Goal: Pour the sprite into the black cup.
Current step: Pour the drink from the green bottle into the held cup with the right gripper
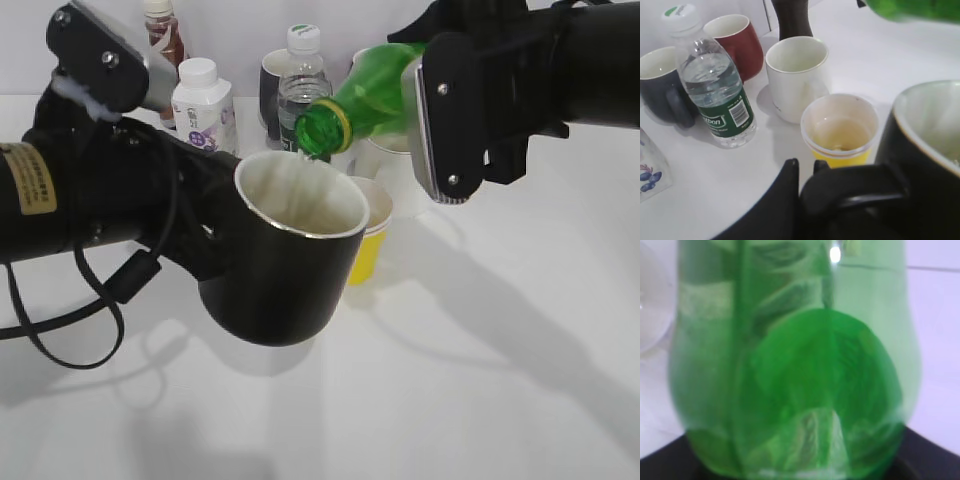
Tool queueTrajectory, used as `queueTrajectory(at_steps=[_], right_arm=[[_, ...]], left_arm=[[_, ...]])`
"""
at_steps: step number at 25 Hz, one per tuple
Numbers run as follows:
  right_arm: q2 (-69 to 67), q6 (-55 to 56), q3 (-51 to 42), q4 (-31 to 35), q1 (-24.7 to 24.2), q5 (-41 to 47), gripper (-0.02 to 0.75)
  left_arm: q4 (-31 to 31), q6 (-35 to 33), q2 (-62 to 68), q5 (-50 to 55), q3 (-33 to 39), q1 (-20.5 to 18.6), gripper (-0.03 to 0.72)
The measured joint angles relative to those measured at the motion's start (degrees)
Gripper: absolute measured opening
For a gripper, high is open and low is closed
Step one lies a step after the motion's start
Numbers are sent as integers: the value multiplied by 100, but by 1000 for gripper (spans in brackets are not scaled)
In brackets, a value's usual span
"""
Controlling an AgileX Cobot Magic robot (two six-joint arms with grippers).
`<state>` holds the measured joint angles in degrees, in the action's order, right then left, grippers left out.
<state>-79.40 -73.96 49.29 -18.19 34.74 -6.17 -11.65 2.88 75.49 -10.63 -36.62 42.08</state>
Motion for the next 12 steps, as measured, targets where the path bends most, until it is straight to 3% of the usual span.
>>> queueTrajectory(at_steps=[7, 12], right_arm=[[0, 428, 0, 1128, 0, 315, 398], [134, 2477, 0, 2482, 0, 309, 398]], left_arm=[[0, -5, 30, -470, 0, -60, 58], [11, -15, 30, -1024, 0, -384, 57]])
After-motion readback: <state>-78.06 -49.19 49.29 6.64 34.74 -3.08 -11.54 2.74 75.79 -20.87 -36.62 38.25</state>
